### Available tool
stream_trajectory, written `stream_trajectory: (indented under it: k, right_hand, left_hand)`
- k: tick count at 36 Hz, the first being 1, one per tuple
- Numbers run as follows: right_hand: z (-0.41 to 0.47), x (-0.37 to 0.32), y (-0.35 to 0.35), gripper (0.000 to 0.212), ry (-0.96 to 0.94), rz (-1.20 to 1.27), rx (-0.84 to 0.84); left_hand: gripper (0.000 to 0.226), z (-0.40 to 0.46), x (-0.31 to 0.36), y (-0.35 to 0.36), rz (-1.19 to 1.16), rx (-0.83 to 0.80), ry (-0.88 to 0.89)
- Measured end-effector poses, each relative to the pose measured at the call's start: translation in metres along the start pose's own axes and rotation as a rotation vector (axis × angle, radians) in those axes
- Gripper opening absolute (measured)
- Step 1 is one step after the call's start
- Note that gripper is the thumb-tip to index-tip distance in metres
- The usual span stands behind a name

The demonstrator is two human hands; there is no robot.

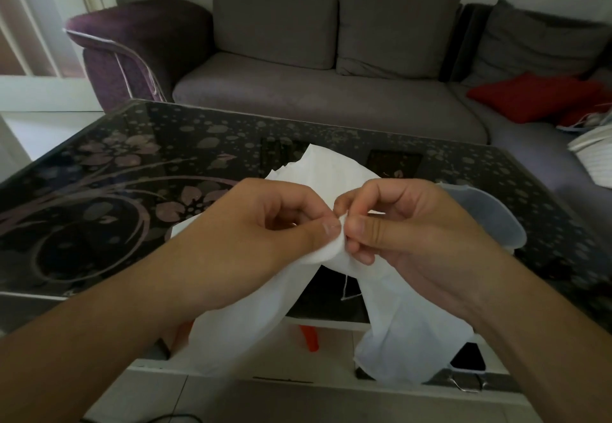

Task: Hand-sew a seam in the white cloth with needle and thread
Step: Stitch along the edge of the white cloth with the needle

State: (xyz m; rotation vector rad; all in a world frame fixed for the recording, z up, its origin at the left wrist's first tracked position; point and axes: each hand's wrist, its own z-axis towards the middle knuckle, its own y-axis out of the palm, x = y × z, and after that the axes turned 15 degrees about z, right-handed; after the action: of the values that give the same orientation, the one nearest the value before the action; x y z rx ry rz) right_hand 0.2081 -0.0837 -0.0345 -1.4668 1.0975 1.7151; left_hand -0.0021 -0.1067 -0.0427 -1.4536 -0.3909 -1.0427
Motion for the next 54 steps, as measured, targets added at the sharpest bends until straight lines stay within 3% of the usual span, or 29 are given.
stream_trajectory:
  k: [4, 8, 12, 36, 45, 54]
  right_hand:
    - [-0.001, -0.005, -0.003, 0.003, 0.007, -0.147, 0.050]
    - [-0.005, -0.013, -0.006, 0.026, -0.014, -0.306, 0.071]
    - [-0.005, -0.016, -0.005, 0.027, -0.059, -0.431, 0.131]
    - [-0.009, -0.012, 0.003, 0.027, -0.130, -0.299, 0.130]
    - [-0.009, -0.011, 0.009, 0.024, -0.176, -0.468, 0.131]
    - [-0.010, -0.005, 0.019, 0.028, -0.391, -0.571, 0.036]
  left_hand:
    - [0.014, -0.001, 0.002, -0.001, -0.060, -0.009, -0.017]
    - [0.017, -0.001, 0.003, -0.003, -0.067, 0.003, -0.035]
    - [0.019, 0.000, 0.004, -0.004, -0.079, -0.002, -0.045]
    - [0.015, 0.001, 0.001, 0.000, -0.075, -0.026, -0.016]
    - [0.017, 0.000, 0.001, 0.001, -0.115, -0.024, -0.064]
    - [0.020, 0.000, 0.001, 0.002, -0.055, -0.019, -0.126]
